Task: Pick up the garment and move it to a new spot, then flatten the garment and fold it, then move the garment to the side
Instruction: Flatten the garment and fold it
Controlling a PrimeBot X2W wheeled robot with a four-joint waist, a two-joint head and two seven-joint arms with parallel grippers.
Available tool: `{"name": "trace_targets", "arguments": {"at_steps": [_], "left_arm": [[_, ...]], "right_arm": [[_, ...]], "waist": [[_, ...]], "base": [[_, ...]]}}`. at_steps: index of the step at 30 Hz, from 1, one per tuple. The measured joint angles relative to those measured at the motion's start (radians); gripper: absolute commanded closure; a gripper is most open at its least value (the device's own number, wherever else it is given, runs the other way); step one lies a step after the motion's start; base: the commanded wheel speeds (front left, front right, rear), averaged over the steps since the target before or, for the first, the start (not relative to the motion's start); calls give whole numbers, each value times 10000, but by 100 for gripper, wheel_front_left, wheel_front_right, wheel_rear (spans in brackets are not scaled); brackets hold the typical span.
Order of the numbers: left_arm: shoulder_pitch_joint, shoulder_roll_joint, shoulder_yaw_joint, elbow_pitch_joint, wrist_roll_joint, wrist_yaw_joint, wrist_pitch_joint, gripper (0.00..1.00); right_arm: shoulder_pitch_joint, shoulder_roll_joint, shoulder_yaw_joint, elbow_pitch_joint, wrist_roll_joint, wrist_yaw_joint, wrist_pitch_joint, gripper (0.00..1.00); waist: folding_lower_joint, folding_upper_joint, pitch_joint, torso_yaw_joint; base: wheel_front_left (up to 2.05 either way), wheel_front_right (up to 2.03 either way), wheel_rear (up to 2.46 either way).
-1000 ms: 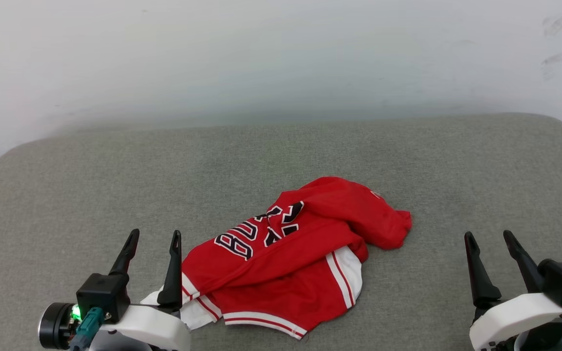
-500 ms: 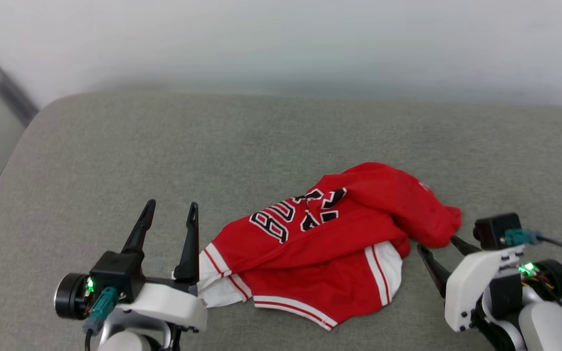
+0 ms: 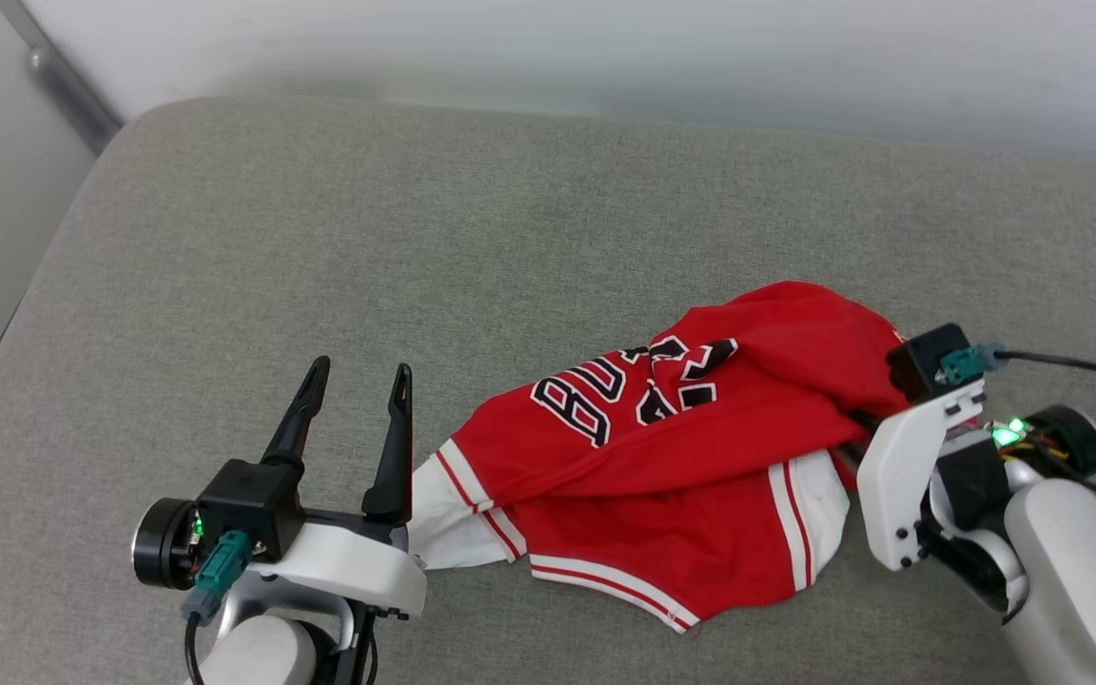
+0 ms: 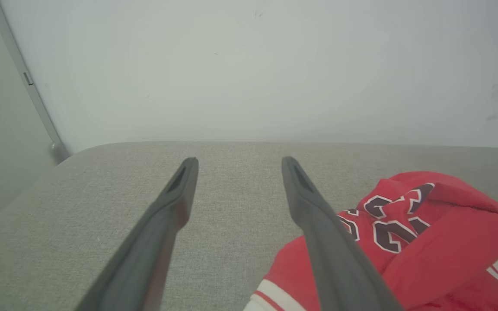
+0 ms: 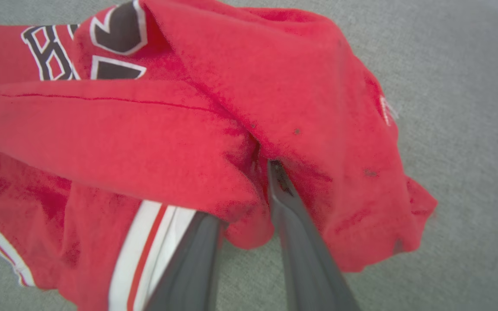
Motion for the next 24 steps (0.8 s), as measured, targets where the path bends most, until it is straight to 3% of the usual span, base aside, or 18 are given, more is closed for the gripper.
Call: {"name": "trace_targets", "arguments": {"at_steps": [7, 14, 17, 20, 24], "left_arm": [[14, -282, 109, 130, 182, -272, -13, 0], [-280, -773, 40, 286, 408, -719, -17, 0], [-368, -934, 35, 372, 460, -863, -17, 0], [-518, -1223, 132, 539, 617, -1087, -21, 0], [-614, -1423, 226, 713, 790, -1323, -27, 0]], "right_arm": [[-1104, -479, 349, -63, 38, 0, -192, 100], [-3505, -821, 1267, 345, -54, 0, -337, 100], [-4219, -811, 1636, 688, 8, 0, -393, 100], [-5462, -497, 2596, 1358, 163, 0, -1007, 100], [-6017, -17, 3843, 2259, 537, 0, -1718, 100]], "waist": [[0, 0, -90, 177], [0, 0, 219, 626], [0, 0, 385, 801], [0, 0, 804, 1093], [0, 0, 1210, 1268]], "base": [[0, 0, 0], [0, 0, 0], [0, 0, 0], [0, 0, 0], [0, 0, 0]]}}
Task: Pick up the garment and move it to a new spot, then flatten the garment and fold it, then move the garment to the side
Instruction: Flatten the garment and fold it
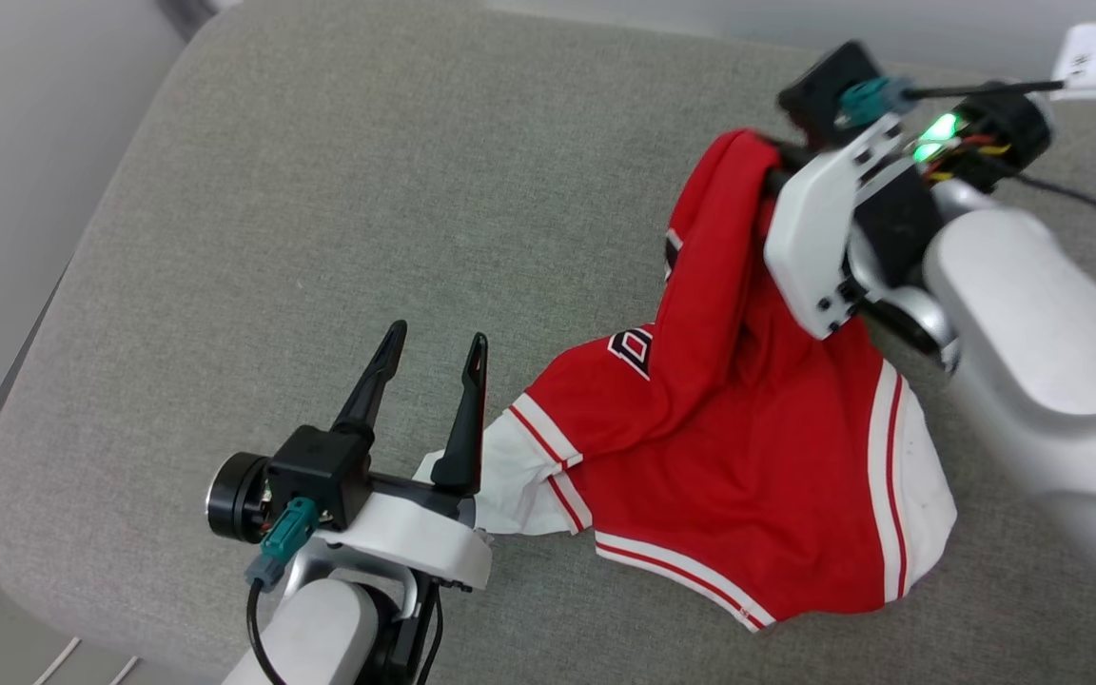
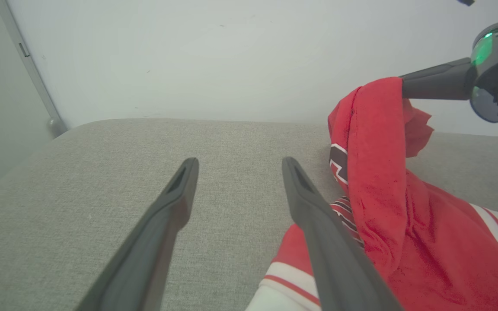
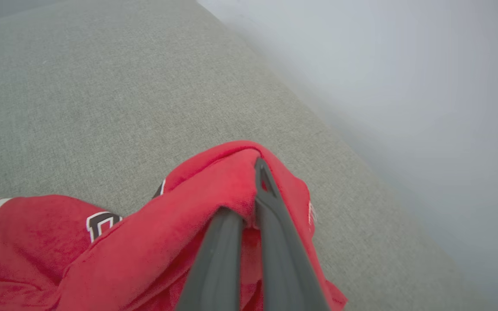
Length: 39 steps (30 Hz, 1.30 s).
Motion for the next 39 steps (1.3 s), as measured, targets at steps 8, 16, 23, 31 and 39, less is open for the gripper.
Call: {"name": "trace_targets", "arguments": {"at_steps": [8, 16, 23, 31, 39], "left_arm": [[-234, -378, 167, 339, 326, -420, 0, 0], [-50, -343, 468, 671, 533, -585, 0, 0], [506, -56, 675, 717, 539, -407, 4, 0], [1252, 470, 1011, 426, 431, -17, 288, 0], [1783, 750, 1335, -54, 284, 389, 497, 0]], "right_arm": [[67, 516, 2059, 1946, 1133, 0, -802, 100], [157, 836, 1962, 2591, 2098, 0, -3246, 0], [965, 825, 1218, 2589, 2224, 0, -4999, 0], [2798, 541, -366, 2253, 2188, 0, -5599, 0], [4599, 192, -1241, 1532, 2019, 0, -2922, 0]], "waist": [[0, 0, 276, 41], [-1, 1, -232, -302], [-1, 0, -1075, -876], [-2, 0, -1963, -1746], [-2, 0, -2350, -2499]], "base": [[0, 0, 0], [0, 0, 0], [0, 0, 0], [0, 0, 0], [0, 0, 0]]}}
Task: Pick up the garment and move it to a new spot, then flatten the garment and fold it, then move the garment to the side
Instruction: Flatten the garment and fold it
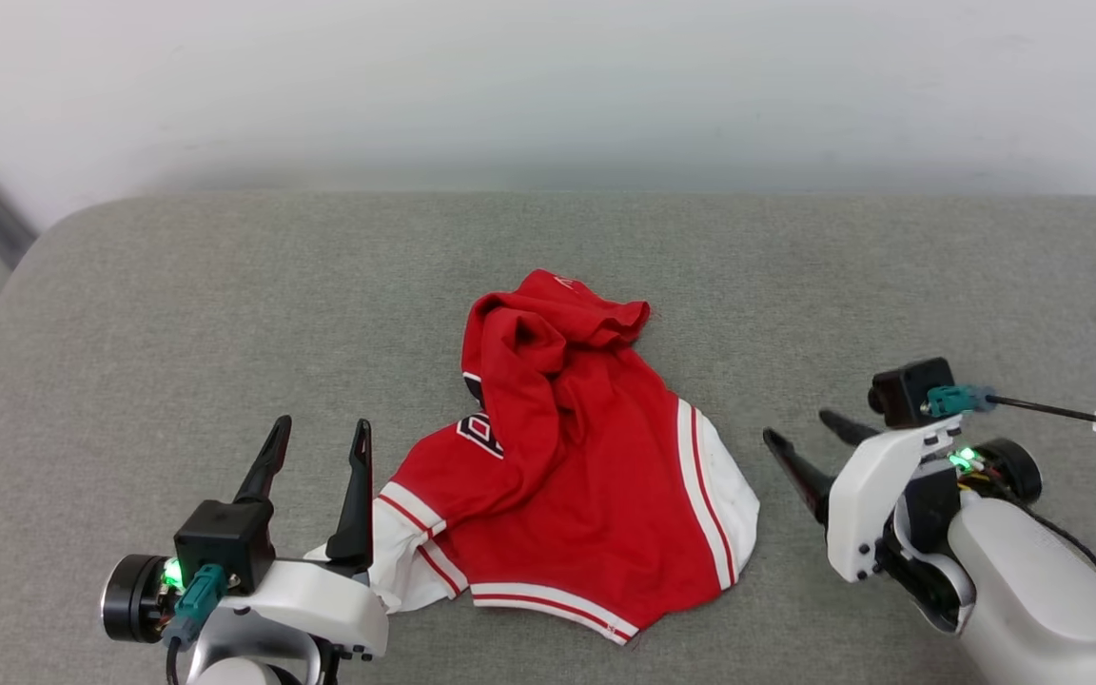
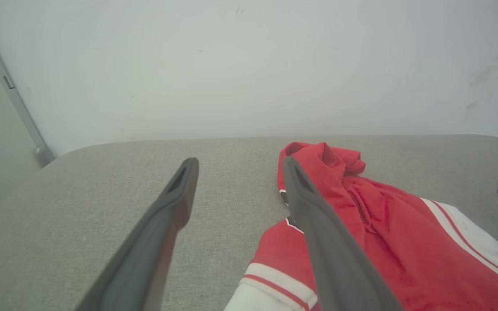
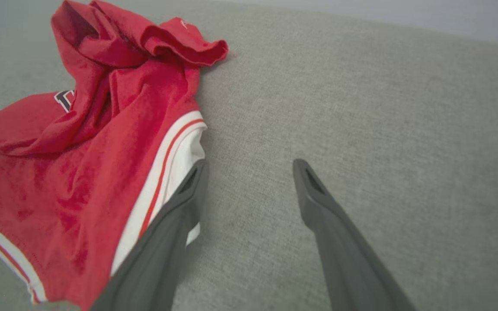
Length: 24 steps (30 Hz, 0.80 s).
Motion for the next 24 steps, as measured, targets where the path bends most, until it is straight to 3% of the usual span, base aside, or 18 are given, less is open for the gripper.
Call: {"name": "trace_targets", "arguments": {"at_steps": [9, 20, 21, 22, 24], "left_arm": [[-192, -59, -105, -261, -13, 38, 63, 0], [-591, -316, -182, 58, -35, -50, -125, 0], [-606, -322, -173, 88, -35, -50, -148, 0], [-616, -326, -167, 125, -38, -54, -165, 0], [-631, -320, -140, 198, -63, -65, -192, 0]], "right_arm": [[687, -454, -44, -2245, -36, -2, 3948, 0], [841, -332, -339, -2855, -443, -6, 6013, 0], [854, -326, -380, -2909, -408, -21, 6111, 64], [871, -326, -410, -2974, -410, -23, 6178, 100], [964, -303, -500, -3150, -424, -21, 6240, 100]], "waist": [[0, 0, 560, 189], [0, 0, 1463, 733], [0, 0, 1494, 755], [0, 0, 1506, 758], [0, 0, 1479, 720]], "base": [[0, 0, 0], [0, 0, 0], [0, 0, 0], [0, 0, 0], [0, 0, 0]]}}
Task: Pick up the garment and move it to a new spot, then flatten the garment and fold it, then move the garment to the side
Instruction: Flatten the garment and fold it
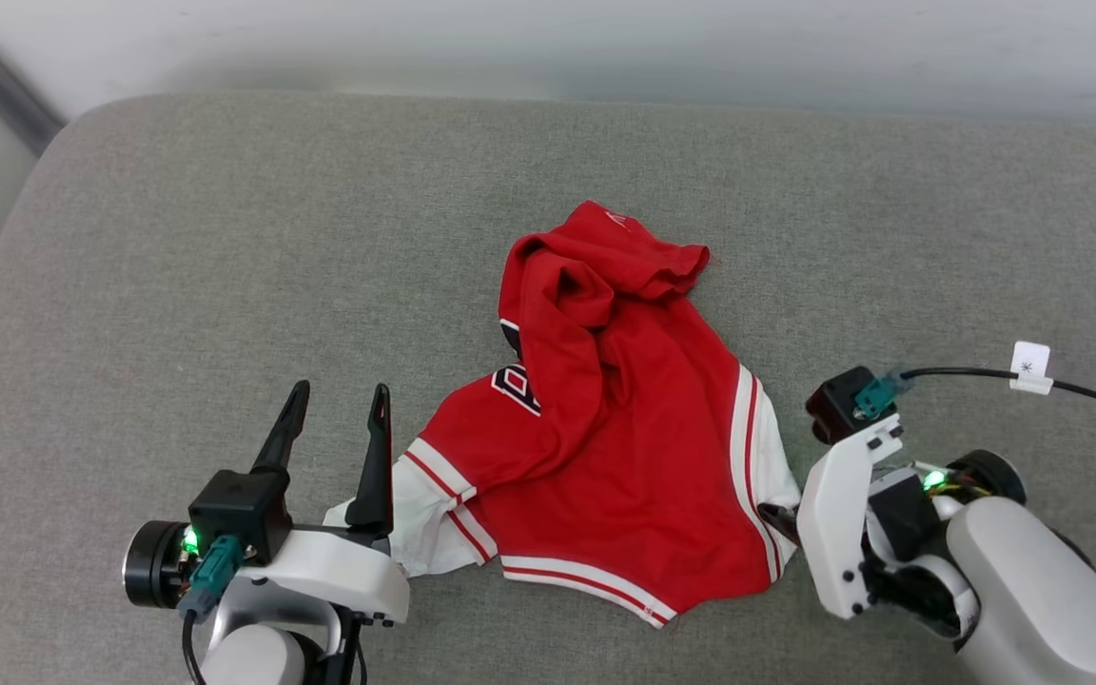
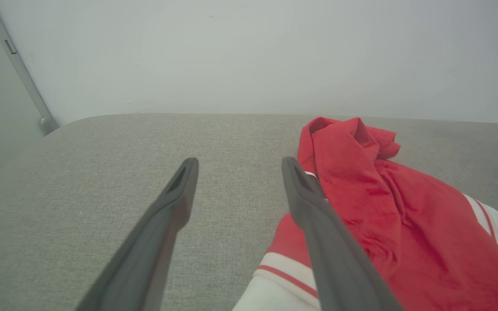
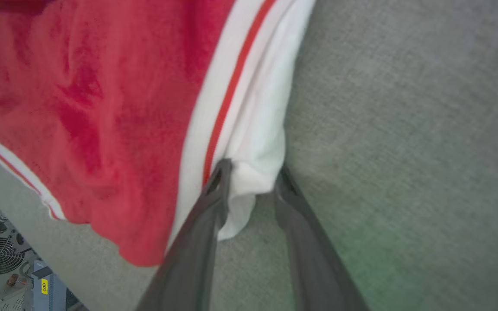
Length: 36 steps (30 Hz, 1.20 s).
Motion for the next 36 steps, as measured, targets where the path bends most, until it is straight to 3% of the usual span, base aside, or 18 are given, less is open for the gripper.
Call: {"name": "trace_targets", "arguments": {"at_steps": [6, 15, 20, 26, 27, 28, 29, 36], "left_arm": [[-3, 33, 19, 88, -35, 36, -15, 0], [259, 167, 6, 4, -71, 119, 79, 0], [307, 280, -13, -128, -71, 132, 184, 0], [333, 360, -36, -169, -88, 165, 290, 0], [350, 372, -27, -157, -119, 178, 316, 0], [383, 382, -21, -148, -142, 209, 320, 0], [433, 410, -15, -144, -148, 209, 349, 0], [922, 541, 27, -94, -307, 313, 418, 0]], "right_arm": [[352, -38, -596, -696, -525, 27, -295, 100], [1742, -437, -3875, -3133, -1927, 23, -134, 100], [3347, 244, -5375, -3695, -2460, 23, 105, 100], [4681, 1367, -6031, -2757, -2633, 21, -412, 100], [4742, 1499, -6086, -2602, -2635, 23, -688, 65], [4751, 1641, -6165, -2476, -2606, 21, -961, 65], [4764, 1758, -6222, -2405, -2656, 21, -1358, 0], [5124, 2194, -6381, -2380, -2844, 19, -3937, 0]], "waist": [[1, 0, -215, -230], [0, 0, -738, -946], [0, 0, -751, -1165], [1, 0, -773, -1231], [0, 0, -800, -1237], [1, 0, -835, -1247], [1, 0, -876, -1263], [0, 0, -1371, -1305]], "base": [[0, 0, 0], [0, 0, 0], [0, 0, 0], [0, 0, 0], [0, 0, 0], [0, 0, 0], [0, 0, 0], [0, 0, 0]]}}
